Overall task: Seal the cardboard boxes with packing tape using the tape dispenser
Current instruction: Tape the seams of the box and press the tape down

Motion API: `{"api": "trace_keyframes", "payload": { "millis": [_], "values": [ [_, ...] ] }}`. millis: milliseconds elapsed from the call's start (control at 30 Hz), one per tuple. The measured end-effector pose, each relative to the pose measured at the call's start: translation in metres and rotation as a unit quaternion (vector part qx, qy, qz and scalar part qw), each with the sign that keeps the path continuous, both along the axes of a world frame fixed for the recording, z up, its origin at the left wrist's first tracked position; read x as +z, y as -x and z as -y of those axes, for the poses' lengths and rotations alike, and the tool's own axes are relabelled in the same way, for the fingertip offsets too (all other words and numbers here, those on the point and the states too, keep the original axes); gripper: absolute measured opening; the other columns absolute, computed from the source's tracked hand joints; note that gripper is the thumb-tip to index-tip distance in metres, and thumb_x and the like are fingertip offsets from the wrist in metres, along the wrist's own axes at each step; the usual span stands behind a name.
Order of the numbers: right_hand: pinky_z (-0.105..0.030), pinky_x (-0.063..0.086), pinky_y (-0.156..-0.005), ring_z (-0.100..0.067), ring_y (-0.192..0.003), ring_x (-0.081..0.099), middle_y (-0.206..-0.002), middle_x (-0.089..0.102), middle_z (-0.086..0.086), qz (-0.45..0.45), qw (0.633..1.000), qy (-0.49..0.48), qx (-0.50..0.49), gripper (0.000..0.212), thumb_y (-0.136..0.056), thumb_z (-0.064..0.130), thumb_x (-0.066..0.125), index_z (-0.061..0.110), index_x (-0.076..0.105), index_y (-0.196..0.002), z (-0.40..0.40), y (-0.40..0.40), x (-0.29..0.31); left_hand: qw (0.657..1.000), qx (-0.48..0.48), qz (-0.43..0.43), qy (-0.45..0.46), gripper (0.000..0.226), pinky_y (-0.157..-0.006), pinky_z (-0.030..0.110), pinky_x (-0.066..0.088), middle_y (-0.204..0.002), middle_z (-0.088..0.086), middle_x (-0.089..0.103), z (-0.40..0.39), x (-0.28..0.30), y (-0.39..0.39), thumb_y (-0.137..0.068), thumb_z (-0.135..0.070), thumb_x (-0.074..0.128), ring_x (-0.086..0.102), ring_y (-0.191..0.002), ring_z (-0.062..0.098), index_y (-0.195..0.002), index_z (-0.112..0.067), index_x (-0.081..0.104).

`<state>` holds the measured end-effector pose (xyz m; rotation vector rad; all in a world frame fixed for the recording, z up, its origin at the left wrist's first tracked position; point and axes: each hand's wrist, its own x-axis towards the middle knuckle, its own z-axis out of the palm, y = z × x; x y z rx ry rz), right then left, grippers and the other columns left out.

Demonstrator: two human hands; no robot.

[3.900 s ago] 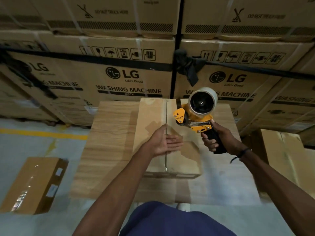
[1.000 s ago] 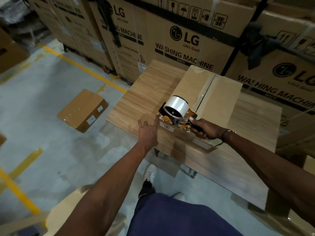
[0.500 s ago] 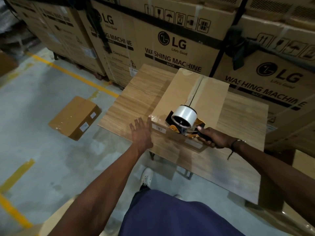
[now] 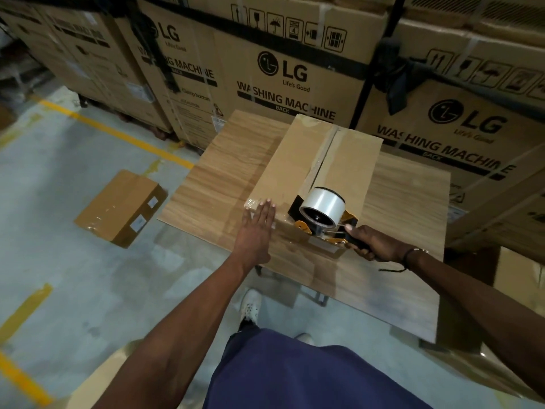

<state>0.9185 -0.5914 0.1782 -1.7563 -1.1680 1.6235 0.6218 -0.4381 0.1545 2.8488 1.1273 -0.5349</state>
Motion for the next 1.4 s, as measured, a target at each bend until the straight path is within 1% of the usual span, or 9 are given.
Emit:
{"api": "trace_keyframes", "payload": {
  "millis": [200,333,467,533,633,767,1033,1233,1400],
  "values": [
    [-0.024,0.026,-0.047,-0.017,-0.049,0.024,-0.057,0.034,-0.006,0.008,1.0,0.006,-0.014,0.071,-0.09,0.079,0.044,0.011,0.05,-0.071,0.046,-0.038,0.005,1.0,0.001,0.009,0.006,0.133,-0.127,0.057,0.0,-0.167,0.015,-0.026,0.002,-0.005,-0.002,-0.074,-0.033,0.077,-0.019,-0.156,0.029,-0.159,-0.005,-0.022],
    [-0.022,0.024,-0.045,-0.014,-0.047,0.023,-0.056,0.032,-0.005,0.01,0.999,0.014,-0.034,0.082,-0.078,0.089,0.053,0.008,0.048,-0.07,0.062,-0.047,0.006,1.0,0.007,0.015,0.01,0.125,-0.127,0.057,0.003,-0.169,0.014,-0.023,-0.001,-0.006,-0.003,-0.078,-0.031,0.071,-0.016,-0.158,0.029,-0.159,-0.005,-0.021],
    [-0.024,0.022,-0.044,-0.013,-0.044,0.022,-0.053,0.031,-0.004,-0.001,0.999,0.019,-0.045,0.09,-0.071,0.092,0.058,0.003,0.051,-0.079,0.063,-0.047,0.006,0.999,0.018,0.041,0.007,0.116,-0.126,0.058,0.008,-0.17,0.017,-0.013,0.012,0.002,-0.018,-0.081,-0.032,0.068,-0.006,-0.158,0.033,-0.161,-0.001,-0.011],
    [-0.023,0.021,-0.044,-0.013,-0.045,0.022,-0.054,0.031,-0.004,-0.008,0.999,0.024,-0.048,0.09,-0.071,0.093,0.058,0.003,0.052,-0.081,0.064,-0.048,0.006,0.996,-0.028,0.079,0.009,0.117,-0.127,0.056,0.009,-0.17,0.017,-0.008,0.029,0.005,-0.038,-0.076,-0.03,0.069,0.0,-0.158,0.034,-0.162,-0.002,-0.005],
    [-0.022,0.022,-0.043,-0.013,-0.046,0.021,-0.056,0.03,-0.004,-0.012,0.998,0.027,-0.053,0.092,-0.071,0.093,0.059,0.002,0.054,-0.085,0.065,-0.046,0.004,0.99,-0.105,0.085,0.032,0.113,-0.127,0.056,0.006,-0.171,0.018,-0.009,0.059,-0.001,-0.068,-0.074,-0.027,0.068,-0.005,-0.158,0.034,-0.162,-0.005,0.002],
    [-0.023,0.022,-0.044,-0.013,-0.047,0.021,-0.056,0.03,-0.004,-0.019,0.998,0.021,-0.056,0.085,-0.07,0.092,0.059,0.007,0.05,-0.073,0.067,-0.044,0.005,0.992,-0.107,0.051,0.052,0.108,-0.127,0.058,0.006,-0.17,0.019,-0.011,0.078,-0.013,-0.077,-0.073,-0.024,0.07,-0.017,-0.156,0.035,-0.162,-0.006,0.012],
    [-0.021,0.022,-0.046,-0.011,-0.046,0.022,-0.055,0.032,-0.003,-0.023,0.998,0.009,-0.057,0.08,-0.073,0.091,0.056,0.012,0.047,-0.067,0.072,-0.045,0.005,0.991,-0.104,0.072,0.047,0.112,-0.127,0.055,0.009,-0.168,0.015,-0.021,0.074,-0.019,-0.074,-0.071,-0.02,0.07,-0.018,-0.157,0.03,-0.164,-0.009,0.007],
    [-0.02,0.025,-0.045,-0.01,-0.045,0.023,-0.054,0.034,0.0,-0.005,0.998,0.026,-0.057,0.085,-0.073,0.091,0.057,0.006,0.047,-0.073,0.093,-0.067,0.01,0.988,-0.103,0.107,0.046,0.129,-0.128,0.054,0.007,-0.168,0.01,-0.026,0.076,-0.021,-0.071,-0.072,-0.016,0.07,-0.017,-0.157,0.03,-0.159,-0.015,-0.025],
    [-0.021,0.023,-0.045,-0.011,-0.049,0.021,-0.059,0.033,-0.001,-0.005,0.995,0.058,-0.084,0.078,-0.069,0.093,0.06,0.015,0.051,-0.071,0.118,-0.078,0.01,0.989,-0.101,0.102,0.04,0.127,-0.128,0.053,0.006,-0.169,0.01,-0.025,0.081,-0.021,-0.073,-0.07,-0.024,0.071,-0.016,-0.157,0.031,-0.162,-0.013,-0.017]
  ]
}}
